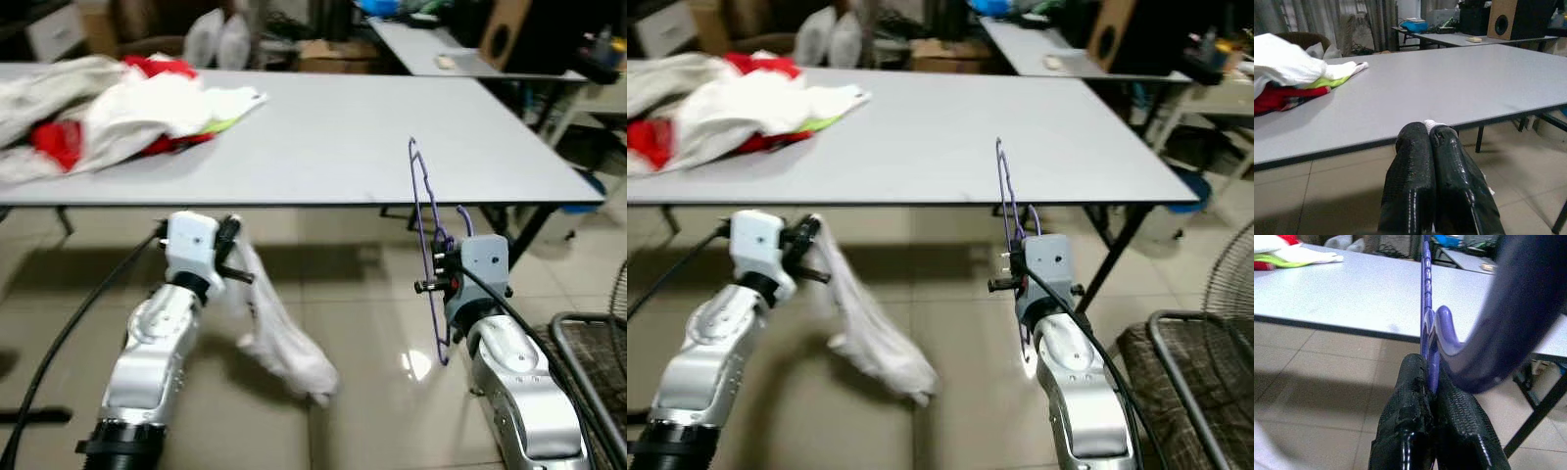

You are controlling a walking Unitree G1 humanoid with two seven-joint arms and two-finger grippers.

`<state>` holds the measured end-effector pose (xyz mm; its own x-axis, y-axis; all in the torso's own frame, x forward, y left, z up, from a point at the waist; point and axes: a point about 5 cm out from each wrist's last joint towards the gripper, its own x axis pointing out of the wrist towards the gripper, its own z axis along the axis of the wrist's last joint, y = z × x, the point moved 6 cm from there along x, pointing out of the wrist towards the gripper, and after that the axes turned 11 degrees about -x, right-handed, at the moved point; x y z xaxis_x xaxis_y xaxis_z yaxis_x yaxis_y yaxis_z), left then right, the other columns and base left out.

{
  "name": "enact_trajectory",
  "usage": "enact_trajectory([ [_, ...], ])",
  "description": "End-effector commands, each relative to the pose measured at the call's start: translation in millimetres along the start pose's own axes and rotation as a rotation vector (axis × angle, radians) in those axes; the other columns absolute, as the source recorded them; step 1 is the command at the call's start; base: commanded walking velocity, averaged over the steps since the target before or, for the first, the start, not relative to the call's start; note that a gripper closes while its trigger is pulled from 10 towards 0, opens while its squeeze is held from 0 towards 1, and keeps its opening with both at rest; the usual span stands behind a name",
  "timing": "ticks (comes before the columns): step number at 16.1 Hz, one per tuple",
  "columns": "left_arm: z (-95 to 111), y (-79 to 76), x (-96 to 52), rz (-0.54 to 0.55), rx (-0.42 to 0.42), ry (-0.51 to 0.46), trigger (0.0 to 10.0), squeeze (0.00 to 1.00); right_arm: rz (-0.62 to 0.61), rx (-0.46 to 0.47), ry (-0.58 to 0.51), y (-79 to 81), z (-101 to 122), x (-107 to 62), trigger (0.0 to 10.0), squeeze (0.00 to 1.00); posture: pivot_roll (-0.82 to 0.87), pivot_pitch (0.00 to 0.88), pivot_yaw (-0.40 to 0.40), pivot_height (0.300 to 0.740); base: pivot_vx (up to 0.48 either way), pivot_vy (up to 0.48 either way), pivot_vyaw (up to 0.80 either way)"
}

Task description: Hang hanger

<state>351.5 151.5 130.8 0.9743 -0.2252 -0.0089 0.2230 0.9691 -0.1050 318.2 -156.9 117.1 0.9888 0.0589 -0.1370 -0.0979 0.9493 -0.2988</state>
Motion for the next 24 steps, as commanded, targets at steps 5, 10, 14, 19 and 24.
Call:
enact_trajectory([
  [5, 10, -11.1, 5.9, -0.026, -0.023, -0.029, 10.0, 0.0, -0.018, 0.018, -0.046, -9.1, 11, 4.4, 10.0, 0.0, -0.14, 0.0, -0.047, 0.74, 0.398, 0.0, -0.13],
  [10, 9, -13.7, 5.2, -0.03, -0.032, -0.025, 10.0, 0.0, -0.019, -0.005, -0.057, -11.6, 16, 4.6, 10.0, 0.0, -0.15, 0.0, -0.048, 0.74, 0.391, 0.0, -0.6],
  [14, 10, -16.2, 5.3, -0.034, -0.041, -0.029, 10.0, 0.0, -0.02, -0.029, -0.063, -13.8, 17, 3.9, 10.0, 0.0, -0.16, 0.0, -0.049, 0.74, 0.379, 0.0, 0.0],
  [19, 10, -19.0, 6.6, -0.043, -0.044, -0.028, 10.0, 0.0, -0.025, -0.041, -0.063, -15.5, 16, 3.7, 10.0, 0.0, -0.16, 0.0, -0.048, 0.74, 0.376, 0.0, 0.0],
  [24, 9, -20.3, 5.3, -0.053, -0.041, -0.019, 10.0, 0.0, -0.026, -0.046, -0.059, -15.3, 15, 3.8, 10.0, 0.0, -0.15, 0.0, -0.049, 0.74, 0.368, 0.0, 0.0],
])
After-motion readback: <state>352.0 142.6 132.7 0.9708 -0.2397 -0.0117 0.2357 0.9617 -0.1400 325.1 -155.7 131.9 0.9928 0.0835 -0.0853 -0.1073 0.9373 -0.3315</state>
